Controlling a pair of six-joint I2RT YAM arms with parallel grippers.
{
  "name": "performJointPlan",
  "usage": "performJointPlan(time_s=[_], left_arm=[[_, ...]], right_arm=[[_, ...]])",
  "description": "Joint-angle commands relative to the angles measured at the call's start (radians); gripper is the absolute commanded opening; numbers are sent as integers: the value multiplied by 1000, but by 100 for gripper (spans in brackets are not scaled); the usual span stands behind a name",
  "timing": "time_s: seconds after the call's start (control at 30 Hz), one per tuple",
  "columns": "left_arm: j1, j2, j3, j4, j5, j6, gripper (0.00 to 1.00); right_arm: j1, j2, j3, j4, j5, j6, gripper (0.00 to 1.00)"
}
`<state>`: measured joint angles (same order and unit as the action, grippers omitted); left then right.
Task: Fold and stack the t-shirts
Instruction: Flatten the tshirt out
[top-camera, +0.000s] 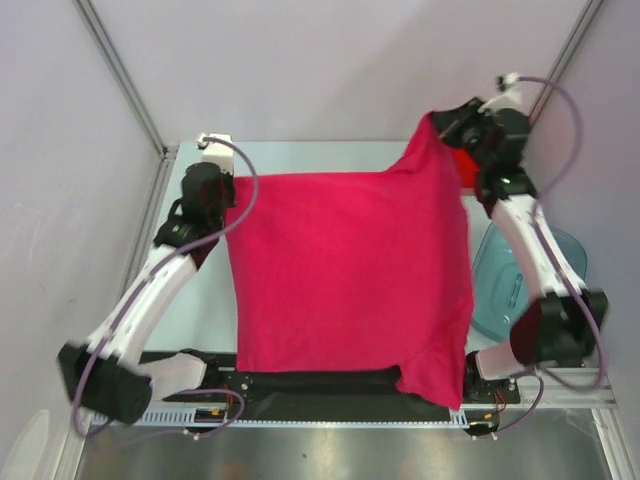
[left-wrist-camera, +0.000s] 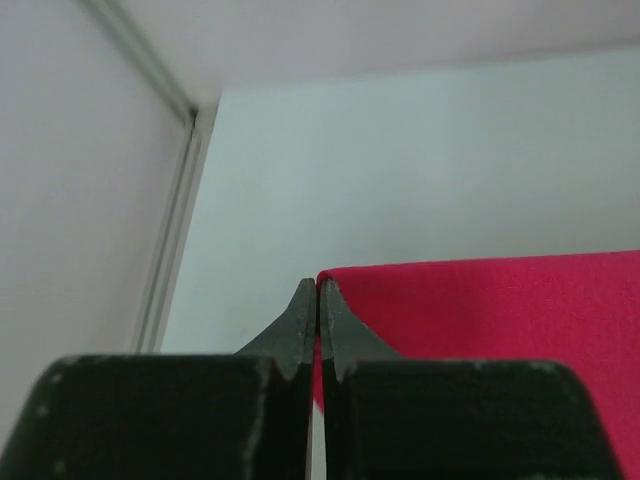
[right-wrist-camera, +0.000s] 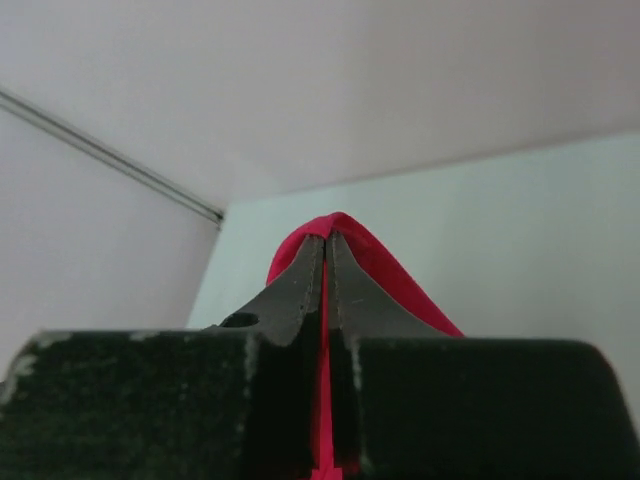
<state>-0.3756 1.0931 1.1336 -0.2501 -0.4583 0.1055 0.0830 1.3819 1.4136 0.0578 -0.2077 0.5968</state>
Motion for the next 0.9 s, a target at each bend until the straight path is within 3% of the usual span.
performJointPlan(time_s=[0.0,0.07,0.1,0.2,0.37,0.47,0.6,0.87], left_arm=[[148,158,-58,129,13,-89,0],[182,275,16,117,32,-98,0],[219,410,53,94,47,-98,0],[282,656,210,31,113,-99,0],[329,889,438,-29,101,-99,0],[354,991,540,-46,127,-93,0],[363,1099,663,-81,132,-78,0],[371,1169,744,-92,125,-128,0]], right_arm=[[44,171,-10,203,10,-25,0],[46,355,57,252,10,-14,0],[46,420,97,255,-4,-6,0],[54,682,333,222,-31,12,0],[67,1036,768,85,-47,14,0],[67,1132,913,40,-44,20,0],[61,1244,988,60,-29,50,0],[58,1292,1004,115,-10,70,0]])
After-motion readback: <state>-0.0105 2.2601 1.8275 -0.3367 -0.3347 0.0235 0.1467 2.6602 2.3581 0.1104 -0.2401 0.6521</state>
